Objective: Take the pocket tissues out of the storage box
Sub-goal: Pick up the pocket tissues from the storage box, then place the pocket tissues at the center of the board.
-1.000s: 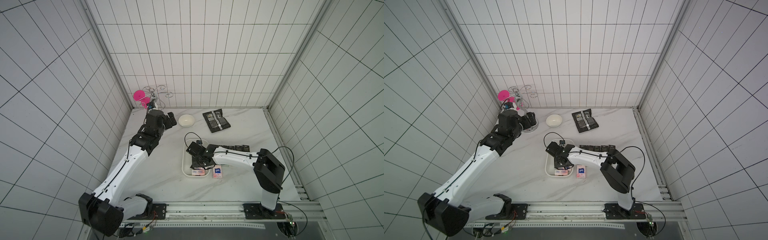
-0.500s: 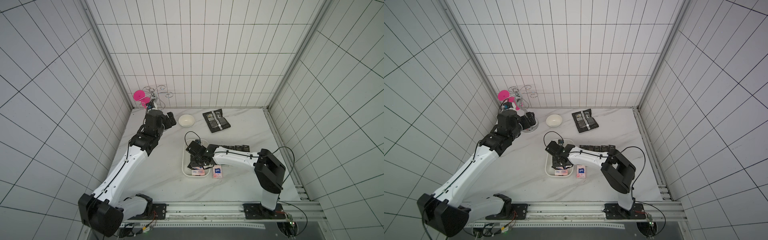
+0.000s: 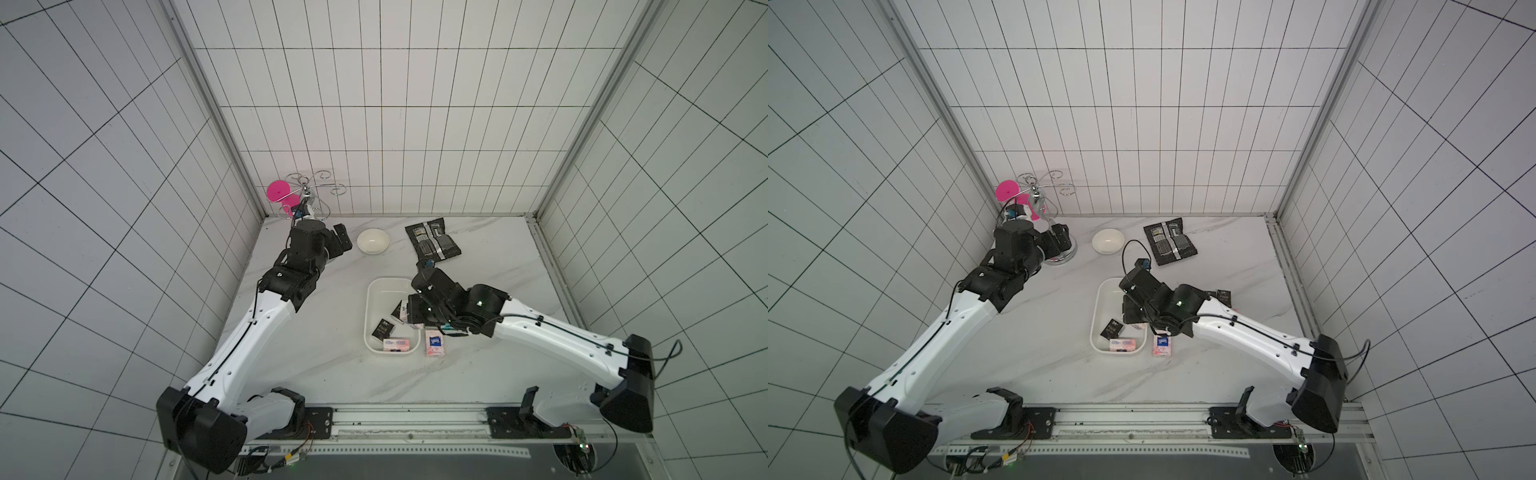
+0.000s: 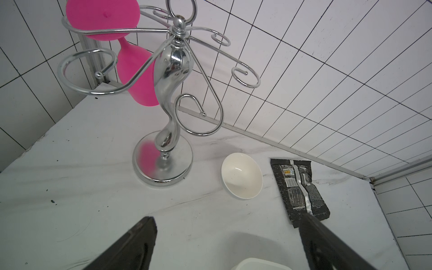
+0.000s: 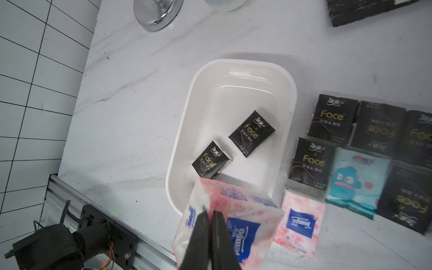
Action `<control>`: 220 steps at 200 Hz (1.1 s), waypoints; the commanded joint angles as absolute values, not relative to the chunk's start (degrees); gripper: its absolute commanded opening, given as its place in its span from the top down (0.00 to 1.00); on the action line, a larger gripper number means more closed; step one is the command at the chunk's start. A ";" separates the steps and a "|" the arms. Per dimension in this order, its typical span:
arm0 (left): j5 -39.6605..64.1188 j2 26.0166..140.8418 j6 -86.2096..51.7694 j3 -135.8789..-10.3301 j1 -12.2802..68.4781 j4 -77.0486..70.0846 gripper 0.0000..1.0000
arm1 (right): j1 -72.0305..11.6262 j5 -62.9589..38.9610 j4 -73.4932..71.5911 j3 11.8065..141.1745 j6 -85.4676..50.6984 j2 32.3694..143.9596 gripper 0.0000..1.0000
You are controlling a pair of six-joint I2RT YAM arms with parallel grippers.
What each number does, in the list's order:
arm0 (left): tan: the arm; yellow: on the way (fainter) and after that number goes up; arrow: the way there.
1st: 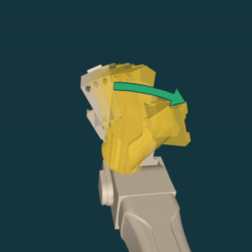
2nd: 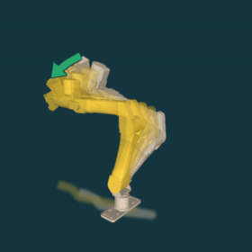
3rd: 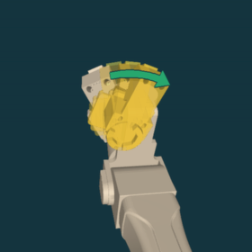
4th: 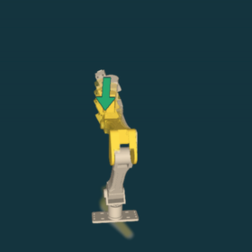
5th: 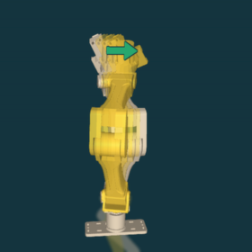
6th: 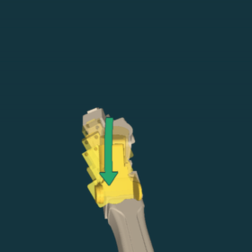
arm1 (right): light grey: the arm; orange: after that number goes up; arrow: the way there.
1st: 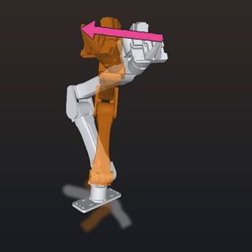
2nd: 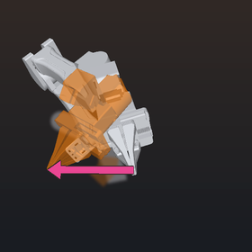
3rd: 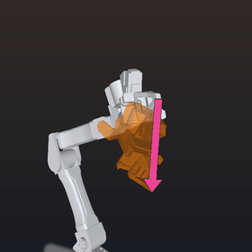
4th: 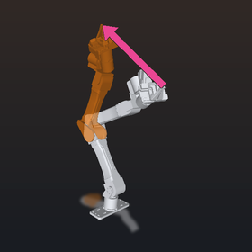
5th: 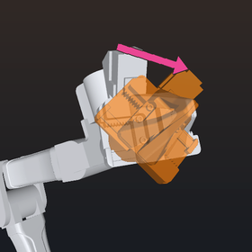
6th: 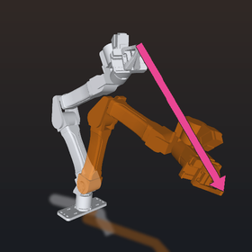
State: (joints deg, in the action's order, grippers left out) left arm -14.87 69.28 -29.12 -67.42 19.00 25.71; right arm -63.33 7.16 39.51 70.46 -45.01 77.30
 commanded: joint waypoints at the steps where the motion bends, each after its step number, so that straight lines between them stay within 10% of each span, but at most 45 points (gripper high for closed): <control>1: -13.75 69.83 -29.22 -69.18 18.72 24.86 0.01 | -62.84 9.07 49.53 65.88 -46.29 72.63 1.00; 152: -12.63 72.16 -30.14 -69.79 19.07 23.21 0.02 | -52.90 5.02 44.24 40.62 -49.48 68.85 1.00; 220: -13.44 71.37 -29.64 -68.74 19.07 23.37 0.02 | -49.62 3.96 45.14 46.26 -42.70 71.10 0.54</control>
State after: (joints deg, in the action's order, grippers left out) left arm -13.04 71.77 -29.98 -68.27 19.07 24.23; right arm -51.48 4.25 43.59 42.35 -45.80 72.03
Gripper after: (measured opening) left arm 0.986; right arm 0.424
